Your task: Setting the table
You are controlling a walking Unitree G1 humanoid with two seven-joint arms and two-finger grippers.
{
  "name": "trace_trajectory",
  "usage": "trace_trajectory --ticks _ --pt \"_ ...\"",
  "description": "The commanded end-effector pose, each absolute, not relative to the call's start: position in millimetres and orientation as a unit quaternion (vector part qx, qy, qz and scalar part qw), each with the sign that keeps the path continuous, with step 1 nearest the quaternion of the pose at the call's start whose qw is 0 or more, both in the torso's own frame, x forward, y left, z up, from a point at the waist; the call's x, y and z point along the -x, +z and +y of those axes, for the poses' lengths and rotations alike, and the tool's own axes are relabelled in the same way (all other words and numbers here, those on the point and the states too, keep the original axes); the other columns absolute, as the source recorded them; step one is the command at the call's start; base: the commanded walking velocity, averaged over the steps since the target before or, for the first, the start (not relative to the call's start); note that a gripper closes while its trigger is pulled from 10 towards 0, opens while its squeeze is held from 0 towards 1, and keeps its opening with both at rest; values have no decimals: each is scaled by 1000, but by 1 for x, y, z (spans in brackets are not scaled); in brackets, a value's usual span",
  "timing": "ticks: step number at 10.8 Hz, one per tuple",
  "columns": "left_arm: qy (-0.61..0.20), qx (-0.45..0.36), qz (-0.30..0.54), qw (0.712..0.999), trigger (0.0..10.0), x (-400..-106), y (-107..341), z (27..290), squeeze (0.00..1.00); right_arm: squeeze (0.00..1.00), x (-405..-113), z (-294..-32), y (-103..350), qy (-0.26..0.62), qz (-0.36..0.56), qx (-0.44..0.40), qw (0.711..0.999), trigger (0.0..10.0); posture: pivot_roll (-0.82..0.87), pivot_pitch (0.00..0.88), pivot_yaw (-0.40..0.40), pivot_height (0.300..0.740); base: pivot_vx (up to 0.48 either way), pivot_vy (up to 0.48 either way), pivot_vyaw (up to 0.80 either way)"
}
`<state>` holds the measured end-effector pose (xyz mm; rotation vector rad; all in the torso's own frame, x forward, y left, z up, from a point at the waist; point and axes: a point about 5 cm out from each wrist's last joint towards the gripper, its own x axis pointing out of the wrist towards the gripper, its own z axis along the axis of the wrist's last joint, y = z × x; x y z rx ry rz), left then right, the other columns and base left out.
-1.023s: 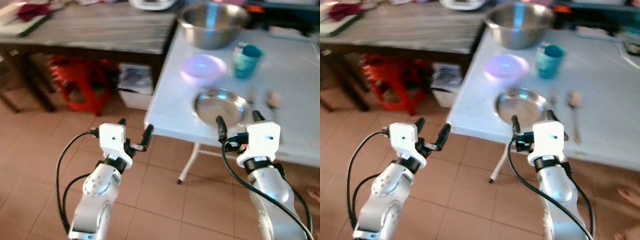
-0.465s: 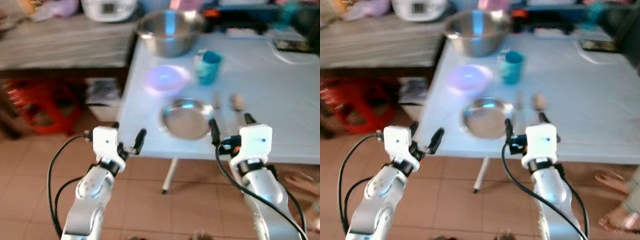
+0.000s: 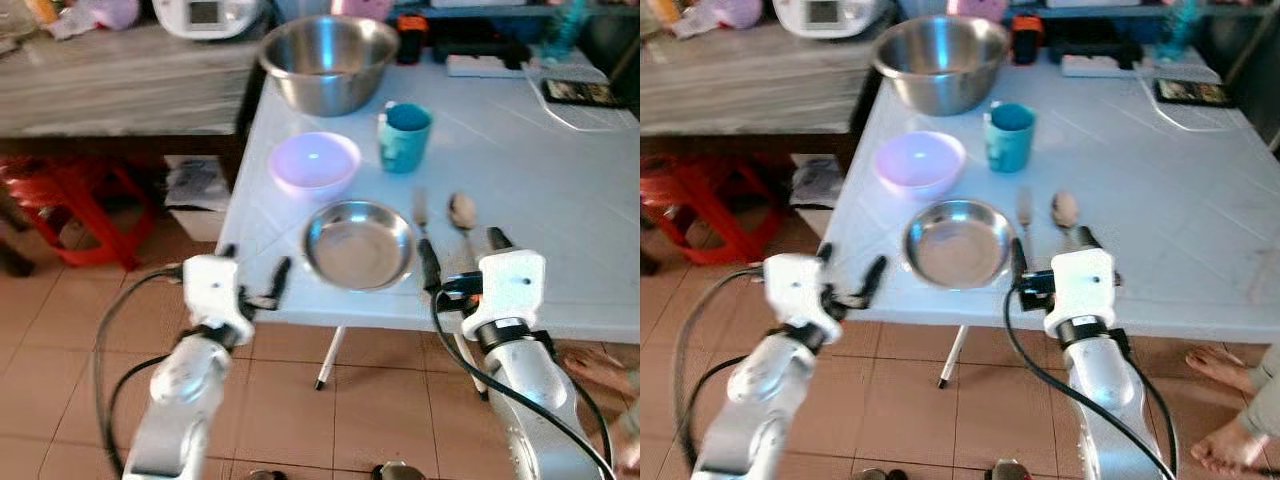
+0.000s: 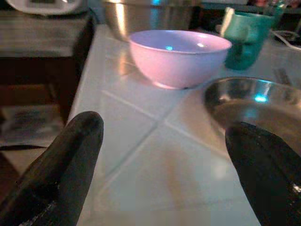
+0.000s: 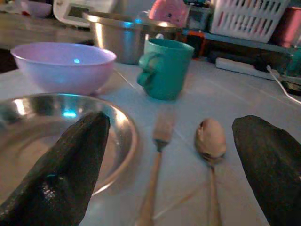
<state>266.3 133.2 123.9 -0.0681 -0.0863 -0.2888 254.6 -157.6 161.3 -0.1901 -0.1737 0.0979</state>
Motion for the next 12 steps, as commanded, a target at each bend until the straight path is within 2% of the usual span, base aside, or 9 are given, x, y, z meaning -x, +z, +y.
trace_trajectory --ticks 1,7,12 --pt "-145 19 -50 988 10000 -262 126 137 0 0 -253 -157 167 55 -97 90 990 10000 -138 187 69 740 0 0 0" --pt "-230 -46 -45 971 10000 -244 113 149 0 0 -269 -163 167 84 -51 35 995 10000 -134 202 67 740 0 0 0" --pt "-234 -58 -42 970 10000 -244 105 153 0 0 -278 -148 165 137 -1 -52 989 10000 -127 205 68 740 0 0 0"
